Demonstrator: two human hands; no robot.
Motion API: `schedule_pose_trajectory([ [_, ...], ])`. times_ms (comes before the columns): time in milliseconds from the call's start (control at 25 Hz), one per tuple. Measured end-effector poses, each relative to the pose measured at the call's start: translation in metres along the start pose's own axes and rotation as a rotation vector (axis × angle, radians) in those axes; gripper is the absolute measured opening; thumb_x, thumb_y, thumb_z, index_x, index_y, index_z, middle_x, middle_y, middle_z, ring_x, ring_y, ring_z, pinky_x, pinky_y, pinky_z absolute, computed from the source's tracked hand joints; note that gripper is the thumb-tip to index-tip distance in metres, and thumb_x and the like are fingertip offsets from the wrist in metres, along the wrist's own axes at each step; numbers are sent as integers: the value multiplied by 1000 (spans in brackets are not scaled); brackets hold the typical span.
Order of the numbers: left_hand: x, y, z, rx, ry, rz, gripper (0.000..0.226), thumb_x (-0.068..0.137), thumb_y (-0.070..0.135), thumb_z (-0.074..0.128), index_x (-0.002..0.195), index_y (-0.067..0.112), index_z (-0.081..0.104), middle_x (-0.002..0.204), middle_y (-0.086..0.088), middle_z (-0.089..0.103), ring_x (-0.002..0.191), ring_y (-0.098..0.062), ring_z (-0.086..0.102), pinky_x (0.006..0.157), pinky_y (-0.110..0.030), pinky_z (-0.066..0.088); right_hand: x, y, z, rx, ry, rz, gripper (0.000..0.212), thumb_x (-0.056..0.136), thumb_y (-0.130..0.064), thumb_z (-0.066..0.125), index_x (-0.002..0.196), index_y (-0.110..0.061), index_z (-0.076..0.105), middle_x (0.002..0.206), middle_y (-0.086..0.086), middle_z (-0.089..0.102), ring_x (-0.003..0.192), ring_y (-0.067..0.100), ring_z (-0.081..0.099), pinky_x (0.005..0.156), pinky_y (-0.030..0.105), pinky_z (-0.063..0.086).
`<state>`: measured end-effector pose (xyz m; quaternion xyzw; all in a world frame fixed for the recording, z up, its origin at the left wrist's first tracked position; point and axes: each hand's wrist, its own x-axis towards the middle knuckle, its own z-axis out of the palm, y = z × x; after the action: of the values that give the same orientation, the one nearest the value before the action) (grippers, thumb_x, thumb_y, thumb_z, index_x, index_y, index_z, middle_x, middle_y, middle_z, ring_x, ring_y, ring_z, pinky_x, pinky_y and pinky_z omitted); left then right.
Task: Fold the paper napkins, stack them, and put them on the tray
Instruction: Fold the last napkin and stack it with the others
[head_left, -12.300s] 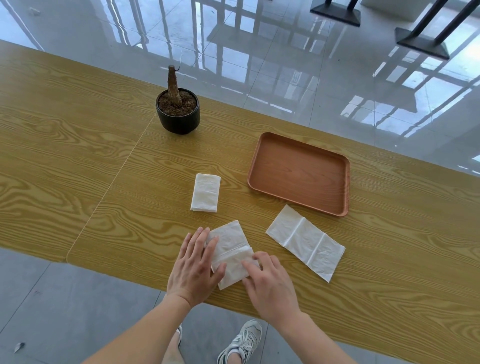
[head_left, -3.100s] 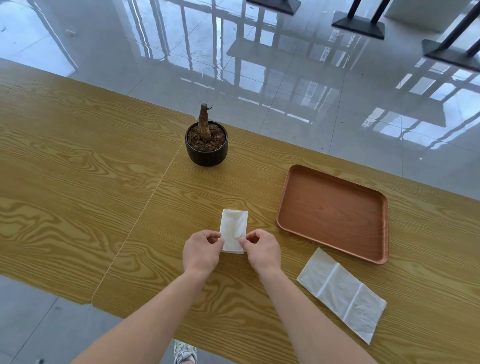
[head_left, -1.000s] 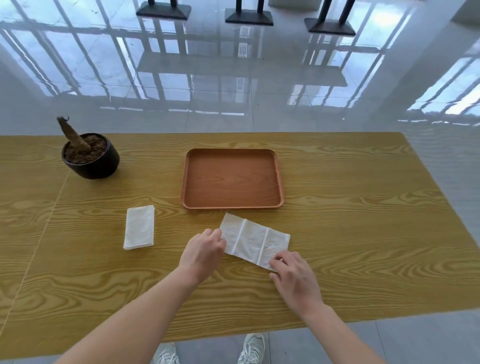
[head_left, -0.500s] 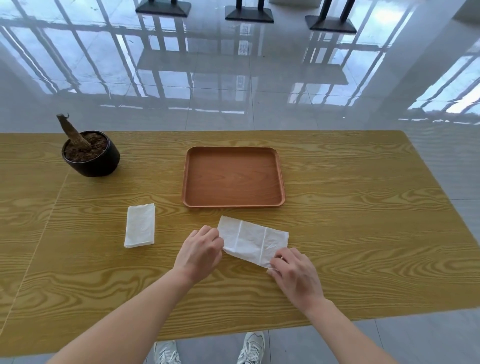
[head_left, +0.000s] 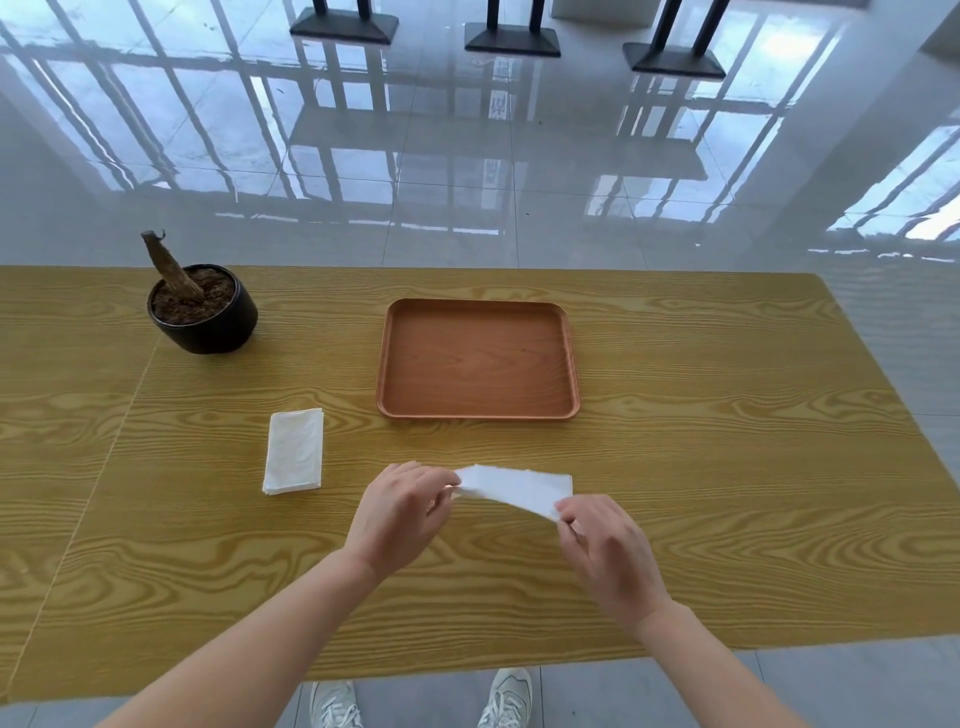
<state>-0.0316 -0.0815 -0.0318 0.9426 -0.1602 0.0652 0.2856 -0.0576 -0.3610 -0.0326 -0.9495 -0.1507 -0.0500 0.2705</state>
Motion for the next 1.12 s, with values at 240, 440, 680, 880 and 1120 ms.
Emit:
schedule_pose_trajectory([
  [240, -7, -1, -24, -639, 141, -546, 19, 88, 13, 69, 87, 31, 76, 76, 11, 73, 68, -5, 62, 64, -16, 50, 37, -32, -23, 491, 21, 309, 11, 90, -15, 72, 84, -24, 73, 79, -11, 74, 74, 5, 68, 65, 15, 52],
  [440, -12, -20, -22, -746, 52, -826, 14, 93, 15, 66, 88, 25, 75, 69, 4, 65, 67, -15, 59, 65, -36, 55, 61, -40, 6, 809, -243, 693, 8, 92, -11, 72, 85, -13, 77, 78, 4, 78, 69, 14, 72, 60, 23, 58],
  [680, -32, -33, -9, -335, 29, -882, 11, 94, 33, 65, 84, 30, 69, 73, 9, 70, 67, -9, 63, 63, -34, 56, 57, -38, 40, 617, -272, 772, 23, 90, -36, 75, 107, -23, 66, 100, 2, 73, 92, 17, 70, 84, 44, 61],
  [880, -57, -33, -3, 85, 54, -632, 40, 90, 30, 68, 127, 20, 59, 106, 2, 60, 90, -18, 62, 65, -29, 47, 44, -40, 48, 571, -272, 770, 44, 86, -24, 78, 126, -29, 59, 95, 2, 74, 90, 18, 72, 86, 48, 60],
  [1120, -82, -40, 26, 373, -211, -70, 59, 100, 54, 38, 150, 22, 39, 164, -6, 27, 153, -26, 17, 122, -49, 15, 39, -37, 51, 459, -248, 764, 43, 86, -24, 78, 125, -30, 61, 89, 1, 73, 84, 17, 71, 83, 46, 60],
])
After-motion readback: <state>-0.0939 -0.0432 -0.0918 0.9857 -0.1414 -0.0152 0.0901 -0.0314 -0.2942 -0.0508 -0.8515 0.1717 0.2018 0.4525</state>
